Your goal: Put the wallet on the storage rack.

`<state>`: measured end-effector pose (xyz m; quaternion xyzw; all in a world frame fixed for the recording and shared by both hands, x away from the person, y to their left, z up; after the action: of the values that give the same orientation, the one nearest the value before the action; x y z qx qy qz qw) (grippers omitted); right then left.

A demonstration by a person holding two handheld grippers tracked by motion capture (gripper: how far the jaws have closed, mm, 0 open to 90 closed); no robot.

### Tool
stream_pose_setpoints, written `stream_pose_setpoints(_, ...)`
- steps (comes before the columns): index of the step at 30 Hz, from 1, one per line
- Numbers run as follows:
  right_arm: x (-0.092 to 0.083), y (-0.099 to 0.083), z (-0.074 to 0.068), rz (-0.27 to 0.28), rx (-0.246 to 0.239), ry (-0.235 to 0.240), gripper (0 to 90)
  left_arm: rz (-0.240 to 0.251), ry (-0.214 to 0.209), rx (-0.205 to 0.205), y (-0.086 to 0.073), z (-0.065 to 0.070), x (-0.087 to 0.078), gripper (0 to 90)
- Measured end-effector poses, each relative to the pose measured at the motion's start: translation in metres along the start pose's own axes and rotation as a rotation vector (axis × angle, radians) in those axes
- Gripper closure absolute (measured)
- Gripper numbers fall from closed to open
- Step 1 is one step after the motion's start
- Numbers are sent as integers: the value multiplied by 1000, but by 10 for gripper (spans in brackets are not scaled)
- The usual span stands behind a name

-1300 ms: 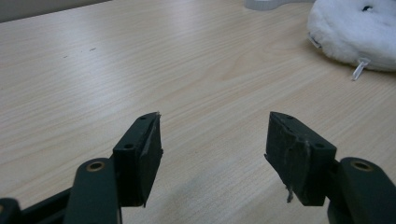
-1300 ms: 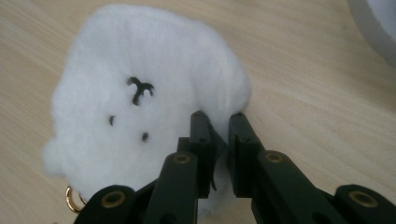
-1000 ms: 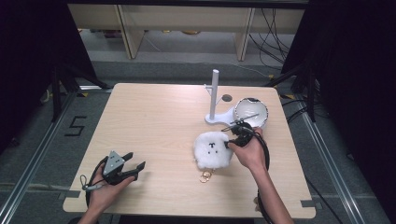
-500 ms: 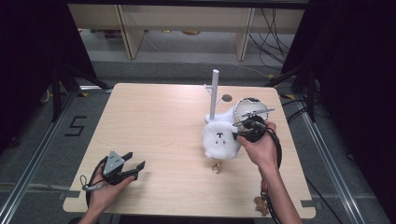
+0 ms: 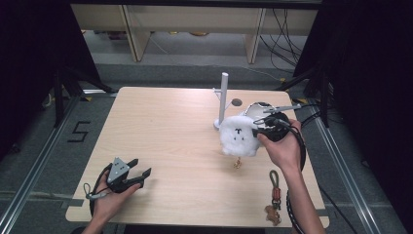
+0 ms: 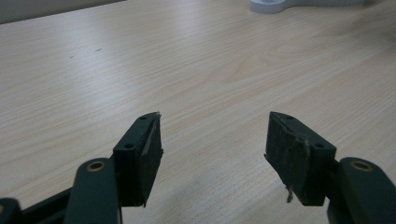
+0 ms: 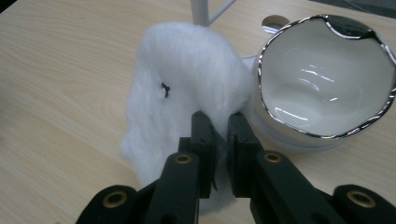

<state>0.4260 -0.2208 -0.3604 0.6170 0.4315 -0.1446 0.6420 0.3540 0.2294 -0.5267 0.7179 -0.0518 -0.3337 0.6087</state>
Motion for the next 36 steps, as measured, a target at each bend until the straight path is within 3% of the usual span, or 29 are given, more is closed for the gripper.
stream_pose_setpoints(3, -5, 4, 4, 12, -20, -5, 838, 0, 1, 0, 0, 0, 0, 352)
stream_pose_setpoints(7, -9, 8, 6, 14, -6, -14, 838, 1, 1, 1, 0, 0, 0, 352)
stream_pose_setpoints(9, -11, 11, 10, 22, -30, -19, 838, 1, 1, -1, 0, 0, 0, 352)
stream_pose_setpoints(20, -21, 22, 16, 36, 6, -40, 838, 3, 3, -1, 0, 0, 0, 352)
stream_pose_setpoints(23, -22, 25, 20, 45, -19, -45, 838, 3, 3, -2, 0, 0, 0, 352)
stream_pose_setpoints(24, -23, 26, 19, 42, 14, -49, 838, 3, 2, -2, 0, 0, 0, 352)
stream_pose_setpoints(26, -23, 28, 22, 53, -7, -52, 838, 3, 3, -3, 0, 0, 0, 352)
stream_pose_setpoints(34, -26, 32, 26, 60, 18, -63, 838, 3, 4, 0, 0, 0, 0, 352)
stream_pose_setpoints(36, -26, 35, 30, 84, -7, -67, 838, 4, 4, 0, 0, 0, 0, 352)
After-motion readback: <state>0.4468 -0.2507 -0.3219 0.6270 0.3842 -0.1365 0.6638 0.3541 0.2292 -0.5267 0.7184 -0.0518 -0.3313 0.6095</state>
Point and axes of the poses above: each handheld gripper's, and its own axes: x roughly forward along the jaws, y roughly out of its top, z roughly to its right, the point moved 1 cm from there along x, roughly forward along the jaws, and after that the axes turned 2 degrees about x, right-handed, at the moved point
